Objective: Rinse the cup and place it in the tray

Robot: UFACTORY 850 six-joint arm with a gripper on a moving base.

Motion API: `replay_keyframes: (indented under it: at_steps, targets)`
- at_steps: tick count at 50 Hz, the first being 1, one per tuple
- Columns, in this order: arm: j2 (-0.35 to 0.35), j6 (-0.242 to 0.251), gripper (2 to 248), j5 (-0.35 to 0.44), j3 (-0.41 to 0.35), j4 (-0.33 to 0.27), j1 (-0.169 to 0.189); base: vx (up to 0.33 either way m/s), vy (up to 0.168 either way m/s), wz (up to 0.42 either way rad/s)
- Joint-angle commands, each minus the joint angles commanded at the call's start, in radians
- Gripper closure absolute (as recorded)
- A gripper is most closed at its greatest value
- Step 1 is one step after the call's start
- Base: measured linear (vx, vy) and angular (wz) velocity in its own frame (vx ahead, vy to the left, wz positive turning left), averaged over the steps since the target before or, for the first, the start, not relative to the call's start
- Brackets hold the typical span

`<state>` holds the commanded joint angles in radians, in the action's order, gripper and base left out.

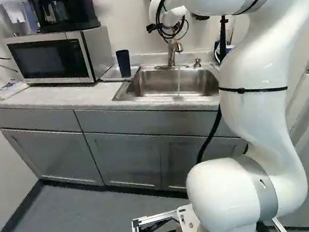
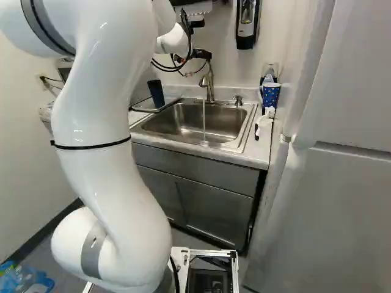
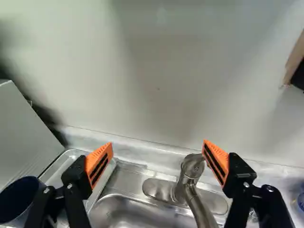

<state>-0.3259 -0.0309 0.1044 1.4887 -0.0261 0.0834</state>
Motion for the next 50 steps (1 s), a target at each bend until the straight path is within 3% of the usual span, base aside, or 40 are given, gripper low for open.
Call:
replay_keyframes:
  at_steps: [50]
  targets:
    - [0.073, 0.000, 3, -0.075, -0.083, 0.000, 0.003, 0.000, 0.000, 0.000]
